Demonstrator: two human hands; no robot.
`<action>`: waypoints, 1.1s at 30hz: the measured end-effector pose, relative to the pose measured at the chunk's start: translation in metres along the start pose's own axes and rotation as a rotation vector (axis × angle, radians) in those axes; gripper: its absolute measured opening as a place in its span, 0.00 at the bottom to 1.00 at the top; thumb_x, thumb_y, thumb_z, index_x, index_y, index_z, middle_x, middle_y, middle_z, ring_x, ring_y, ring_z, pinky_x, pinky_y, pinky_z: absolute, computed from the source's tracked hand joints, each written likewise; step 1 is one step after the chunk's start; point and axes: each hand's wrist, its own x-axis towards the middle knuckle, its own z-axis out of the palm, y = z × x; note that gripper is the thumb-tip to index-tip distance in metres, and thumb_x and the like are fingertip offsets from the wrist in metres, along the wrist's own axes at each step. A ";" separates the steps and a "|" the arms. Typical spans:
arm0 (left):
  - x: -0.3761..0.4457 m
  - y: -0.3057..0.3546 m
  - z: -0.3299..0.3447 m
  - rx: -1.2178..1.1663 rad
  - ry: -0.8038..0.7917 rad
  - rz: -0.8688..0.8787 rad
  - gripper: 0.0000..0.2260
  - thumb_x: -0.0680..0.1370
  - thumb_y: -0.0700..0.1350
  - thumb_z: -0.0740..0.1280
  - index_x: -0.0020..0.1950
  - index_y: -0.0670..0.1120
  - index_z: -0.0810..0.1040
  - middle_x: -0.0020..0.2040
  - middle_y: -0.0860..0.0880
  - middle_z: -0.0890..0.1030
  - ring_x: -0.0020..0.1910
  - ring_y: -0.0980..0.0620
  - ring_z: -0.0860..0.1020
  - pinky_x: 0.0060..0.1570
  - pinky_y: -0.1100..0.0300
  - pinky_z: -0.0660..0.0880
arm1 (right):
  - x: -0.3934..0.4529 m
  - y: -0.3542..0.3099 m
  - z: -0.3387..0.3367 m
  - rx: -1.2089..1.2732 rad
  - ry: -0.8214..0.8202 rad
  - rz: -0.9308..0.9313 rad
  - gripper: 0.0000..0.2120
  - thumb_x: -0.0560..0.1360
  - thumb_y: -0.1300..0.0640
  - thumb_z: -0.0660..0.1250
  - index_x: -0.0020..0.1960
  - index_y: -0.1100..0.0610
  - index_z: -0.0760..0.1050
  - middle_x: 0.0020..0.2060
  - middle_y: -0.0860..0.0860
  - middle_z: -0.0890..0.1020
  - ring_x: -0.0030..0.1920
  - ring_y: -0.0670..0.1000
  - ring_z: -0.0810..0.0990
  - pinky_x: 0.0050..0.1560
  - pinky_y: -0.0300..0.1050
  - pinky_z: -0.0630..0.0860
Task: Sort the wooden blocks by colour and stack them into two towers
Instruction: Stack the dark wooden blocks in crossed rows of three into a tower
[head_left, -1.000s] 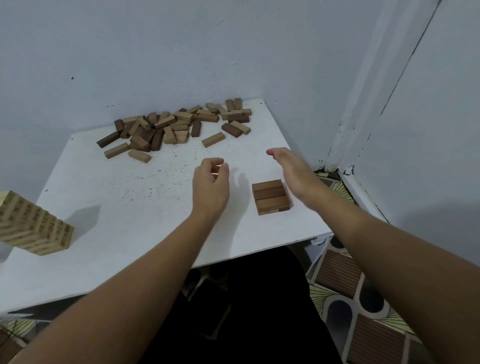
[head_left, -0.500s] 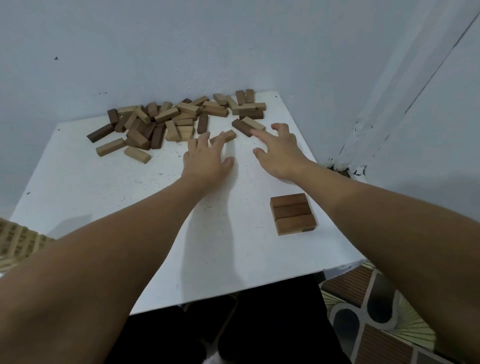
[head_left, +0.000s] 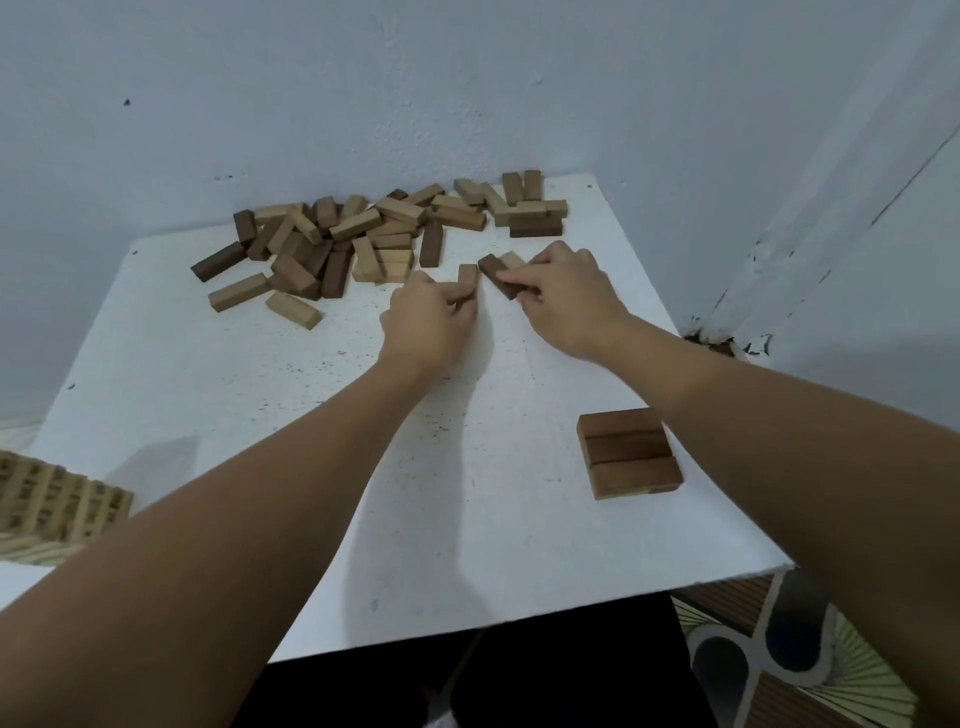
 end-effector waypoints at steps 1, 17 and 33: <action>-0.002 0.000 0.000 -0.043 0.000 -0.015 0.12 0.81 0.54 0.66 0.62 0.59 0.85 0.56 0.47 0.77 0.63 0.44 0.74 0.64 0.44 0.70 | -0.004 -0.004 0.003 0.028 0.000 -0.012 0.19 0.84 0.56 0.59 0.72 0.41 0.75 0.62 0.51 0.73 0.64 0.57 0.68 0.67 0.55 0.69; -0.120 -0.047 -0.057 0.001 -0.020 -0.018 0.06 0.77 0.54 0.74 0.50 0.67 0.85 0.67 0.59 0.80 0.70 0.52 0.73 0.74 0.44 0.63 | -0.096 -0.094 0.015 -0.100 -0.158 -0.103 0.16 0.85 0.47 0.57 0.68 0.32 0.75 0.57 0.48 0.72 0.64 0.54 0.69 0.68 0.55 0.59; -0.212 -0.086 -0.063 -0.308 0.000 0.059 0.24 0.72 0.52 0.81 0.66 0.60 0.80 0.61 0.63 0.80 0.62 0.62 0.75 0.64 0.62 0.71 | -0.170 -0.101 0.046 0.320 -0.041 -0.080 0.19 0.79 0.45 0.68 0.70 0.42 0.73 0.56 0.44 0.73 0.60 0.48 0.72 0.67 0.55 0.70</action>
